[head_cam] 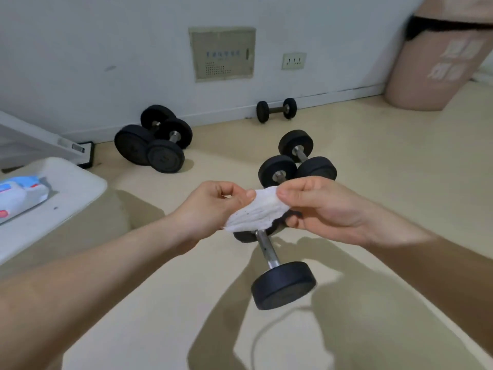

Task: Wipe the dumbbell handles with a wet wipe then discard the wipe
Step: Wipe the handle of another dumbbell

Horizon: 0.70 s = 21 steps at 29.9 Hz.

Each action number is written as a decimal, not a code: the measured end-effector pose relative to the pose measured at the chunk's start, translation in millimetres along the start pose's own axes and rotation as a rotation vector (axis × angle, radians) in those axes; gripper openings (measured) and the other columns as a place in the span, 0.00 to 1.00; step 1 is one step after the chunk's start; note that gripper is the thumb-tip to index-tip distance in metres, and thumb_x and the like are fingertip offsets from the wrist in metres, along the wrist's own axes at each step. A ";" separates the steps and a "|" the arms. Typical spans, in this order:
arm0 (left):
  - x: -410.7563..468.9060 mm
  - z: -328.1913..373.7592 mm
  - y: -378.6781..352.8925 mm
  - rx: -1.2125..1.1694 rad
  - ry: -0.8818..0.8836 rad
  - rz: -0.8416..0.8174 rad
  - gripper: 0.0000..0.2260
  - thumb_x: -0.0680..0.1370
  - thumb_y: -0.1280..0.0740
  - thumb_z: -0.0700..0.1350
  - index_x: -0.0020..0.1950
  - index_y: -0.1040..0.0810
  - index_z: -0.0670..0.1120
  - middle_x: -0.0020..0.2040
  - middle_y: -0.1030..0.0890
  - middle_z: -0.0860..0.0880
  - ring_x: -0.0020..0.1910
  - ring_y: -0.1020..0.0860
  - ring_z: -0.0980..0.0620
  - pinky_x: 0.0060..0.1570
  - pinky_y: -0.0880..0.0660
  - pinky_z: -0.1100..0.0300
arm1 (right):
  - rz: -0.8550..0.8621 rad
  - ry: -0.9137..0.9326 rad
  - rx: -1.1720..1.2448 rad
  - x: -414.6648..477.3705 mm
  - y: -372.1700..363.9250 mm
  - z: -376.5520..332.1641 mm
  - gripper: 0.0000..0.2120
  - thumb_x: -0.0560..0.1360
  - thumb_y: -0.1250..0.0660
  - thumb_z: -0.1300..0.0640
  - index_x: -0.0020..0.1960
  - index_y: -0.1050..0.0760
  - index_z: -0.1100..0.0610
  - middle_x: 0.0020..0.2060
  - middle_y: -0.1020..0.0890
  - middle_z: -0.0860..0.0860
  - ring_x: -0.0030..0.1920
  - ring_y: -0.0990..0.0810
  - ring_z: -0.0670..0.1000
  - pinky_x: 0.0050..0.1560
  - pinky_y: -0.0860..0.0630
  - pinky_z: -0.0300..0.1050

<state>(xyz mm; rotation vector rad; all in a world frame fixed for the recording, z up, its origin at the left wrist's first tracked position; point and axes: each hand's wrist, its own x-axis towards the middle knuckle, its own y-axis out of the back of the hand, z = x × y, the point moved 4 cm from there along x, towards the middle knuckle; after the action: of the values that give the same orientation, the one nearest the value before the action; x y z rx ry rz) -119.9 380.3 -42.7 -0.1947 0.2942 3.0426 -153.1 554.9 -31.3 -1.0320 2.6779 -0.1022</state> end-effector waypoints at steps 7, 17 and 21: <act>46.8 -6.8 -88.6 0.036 0.118 0.008 0.19 0.78 0.37 0.58 0.36 0.24 0.44 0.31 0.25 0.47 0.30 0.28 0.52 0.34 0.26 0.60 | 0.015 0.056 0.427 -3.4 77.3 27.2 0.11 0.75 0.38 0.61 0.54 0.23 0.63 0.58 0.21 0.63 0.57 0.21 0.58 0.59 0.24 0.53; 24.2 -86.6 -124.0 0.379 0.308 0.196 0.06 0.73 0.28 0.50 0.48 0.22 0.53 0.44 0.22 0.54 0.43 0.25 0.56 0.45 0.28 0.63 | 0.158 -0.101 0.098 38.9 136.4 109.4 0.13 0.75 0.34 0.66 0.59 0.22 0.57 0.41 0.19 0.50 0.37 0.21 0.45 0.35 0.26 0.38; 15.6 -117.5 -147.8 1.024 0.216 -0.078 0.25 0.71 0.30 0.57 0.66 0.33 0.58 0.58 0.30 0.54 0.57 0.32 0.51 0.53 0.28 0.55 | 0.080 -0.047 -0.505 54.5 134.7 139.1 0.11 0.75 0.33 0.61 0.56 0.20 0.56 0.46 0.21 0.47 0.43 0.22 0.44 0.41 0.28 0.31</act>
<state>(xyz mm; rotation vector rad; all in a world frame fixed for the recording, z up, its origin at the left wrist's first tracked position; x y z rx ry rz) -108.0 503.0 -186.6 -0.4203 1.6924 2.3884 -241.1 623.0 -199.0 -1.0340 2.7581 0.6344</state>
